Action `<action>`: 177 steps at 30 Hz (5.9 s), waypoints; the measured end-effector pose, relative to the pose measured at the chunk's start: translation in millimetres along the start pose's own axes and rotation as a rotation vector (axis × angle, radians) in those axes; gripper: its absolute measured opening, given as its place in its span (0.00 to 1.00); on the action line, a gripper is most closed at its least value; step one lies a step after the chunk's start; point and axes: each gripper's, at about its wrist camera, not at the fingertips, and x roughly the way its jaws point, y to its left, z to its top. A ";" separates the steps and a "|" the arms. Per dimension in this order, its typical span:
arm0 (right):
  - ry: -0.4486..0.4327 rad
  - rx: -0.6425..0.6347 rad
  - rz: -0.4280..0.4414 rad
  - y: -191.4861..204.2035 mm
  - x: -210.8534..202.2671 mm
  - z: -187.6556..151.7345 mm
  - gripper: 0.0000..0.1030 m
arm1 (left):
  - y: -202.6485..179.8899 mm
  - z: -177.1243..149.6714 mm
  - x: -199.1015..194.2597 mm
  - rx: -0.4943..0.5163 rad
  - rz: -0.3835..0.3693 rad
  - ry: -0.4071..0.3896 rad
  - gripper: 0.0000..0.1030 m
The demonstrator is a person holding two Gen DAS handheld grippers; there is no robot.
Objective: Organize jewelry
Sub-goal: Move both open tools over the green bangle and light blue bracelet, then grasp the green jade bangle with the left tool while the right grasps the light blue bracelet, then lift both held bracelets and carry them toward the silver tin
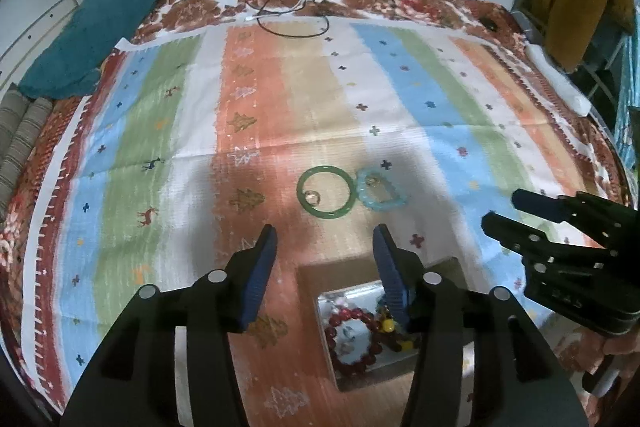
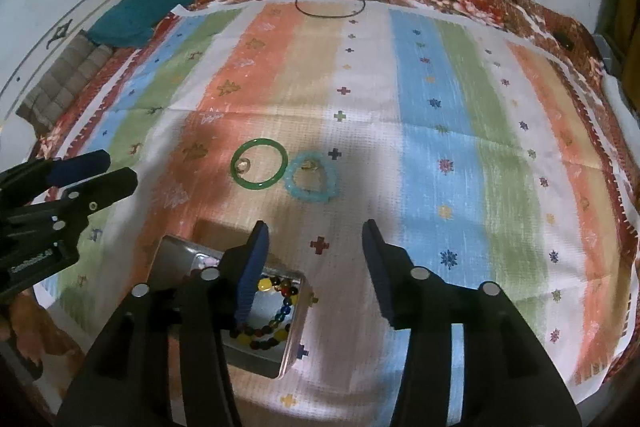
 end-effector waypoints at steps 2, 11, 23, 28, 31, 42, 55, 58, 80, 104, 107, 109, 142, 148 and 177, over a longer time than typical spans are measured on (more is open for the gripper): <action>0.005 0.001 0.004 -0.7 3.4 3.9 0.52 | 0.9 4.1 5.8 0.001 0.009 0.008 0.53; 0.067 0.004 -0.007 -6.0 30.6 17.5 0.58 | 6.9 20.8 40.0 0.006 0.053 0.067 0.58; 0.133 0.022 -0.012 -15.9 67.7 31.2 0.65 | 12.8 34.3 78.1 0.001 0.069 0.125 0.63; 0.157 0.012 -0.016 -15.9 80.2 33.5 0.65 | 16.3 40.8 90.4 -0.007 0.070 0.135 0.63; 0.167 0.011 -0.022 -15.6 86.4 34.7 0.65 | 17.0 43.6 97.1 -0.003 0.072 0.140 0.63; 0.219 0.020 -0.037 -19.8 113.2 40.2 0.65 | 17.4 51.0 124.1 0.022 0.072 0.183 0.63; 0.277 0.019 -0.051 -25.8 148.3 45.6 0.64 | 21.4 57.5 158.9 0.041 0.062 0.227 0.62; 0.295 0.023 -0.055 -29.0 157.7 45.9 0.60 | 20.7 58.7 170.1 0.045 0.052 0.248 0.60; 0.273 -0.067 -0.128 -23.9 163.0 48.9 0.12 | 25.5 49.0 191.5 0.051 0.100 0.300 0.06; 0.095 -0.050 -0.066 -10.5 91.1 57.6 0.12 | 15.7 50.6 122.1 -0.009 0.104 0.189 0.07; 0.087 -0.048 -0.054 -9.2 85.8 56.6 0.12 | 14.0 50.1 116.2 -0.006 0.117 0.177 0.07; 0.076 -0.051 -0.039 -7.0 81.2 55.4 0.12 | 13.3 50.2 111.4 -0.004 0.119 0.171 0.07; -0.103 -0.057 -0.020 6.1 14.2 32.7 0.12 | 0.5 21.6 36.1 -0.016 0.096 0.049 0.07; -0.130 -0.069 -0.016 10.7 3.8 26.7 0.12 | -1.0 16.4 26.3 -0.015 0.089 0.029 0.07; -0.169 -0.111 0.025 31.1 -34.2 -22.1 0.12 | -20.1 -32.2 -19.8 0.041 0.081 -0.041 0.07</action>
